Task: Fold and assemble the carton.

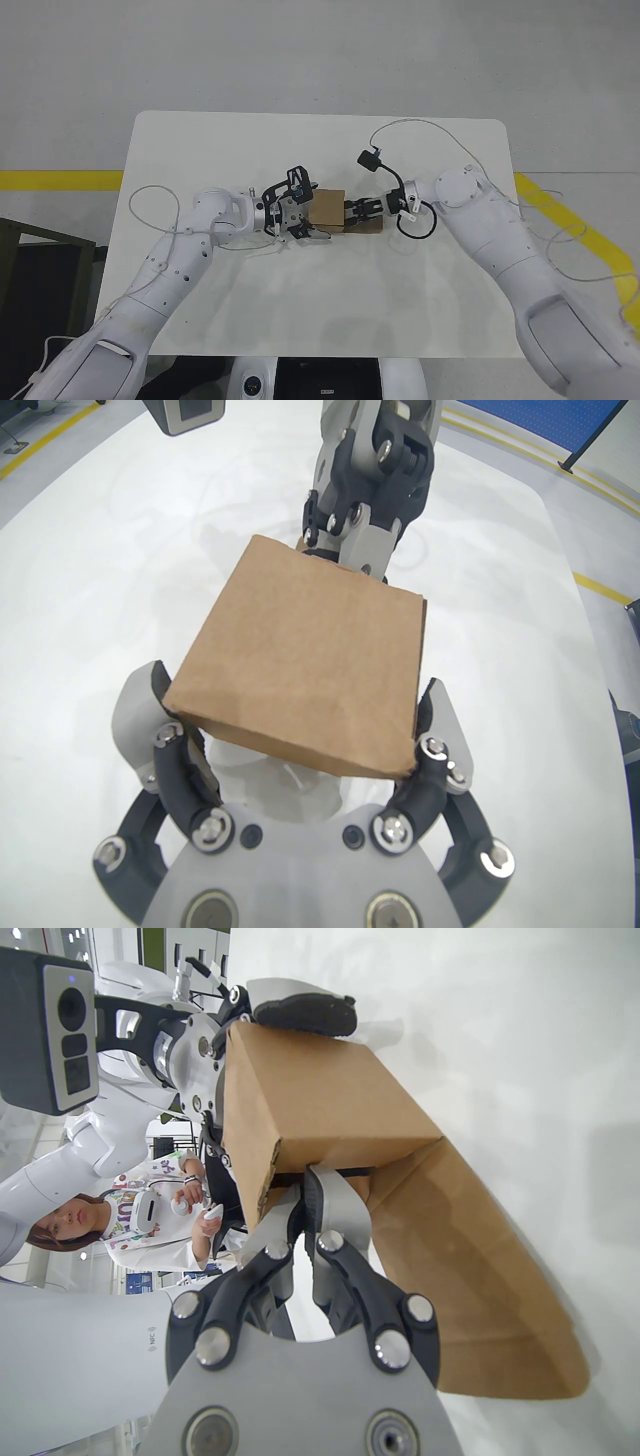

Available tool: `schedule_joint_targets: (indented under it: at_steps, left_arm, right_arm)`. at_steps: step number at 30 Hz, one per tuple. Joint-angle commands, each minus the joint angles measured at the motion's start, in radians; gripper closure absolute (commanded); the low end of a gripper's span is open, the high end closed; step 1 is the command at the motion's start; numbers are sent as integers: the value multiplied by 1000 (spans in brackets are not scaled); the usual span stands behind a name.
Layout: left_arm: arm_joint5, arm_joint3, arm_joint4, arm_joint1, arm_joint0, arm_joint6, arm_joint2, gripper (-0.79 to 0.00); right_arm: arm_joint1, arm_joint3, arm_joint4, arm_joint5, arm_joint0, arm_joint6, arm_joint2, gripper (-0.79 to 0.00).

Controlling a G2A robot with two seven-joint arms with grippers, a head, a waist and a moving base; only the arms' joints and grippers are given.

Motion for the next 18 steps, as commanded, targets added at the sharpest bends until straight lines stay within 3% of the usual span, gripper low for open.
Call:
schedule_joint_targets:
  at_steps: [1, 9, 18]
  left_arm:
    - [-1, 0, 0, 0, 0, -1, 0, -785]
    - [-1, 1, -1, -1, 1, -4, -1, -785]
    - [-1, 2, -2, -1, 4, -4, -5, -785]
  right_arm:
    - [-3, 6, -1, -1, 2, 2, -3, 0]
    - [8, 26, 4, -23, -2, 7, 33, 0]
    - [72, -45, -12, -16, -61, 33, 142, 0]
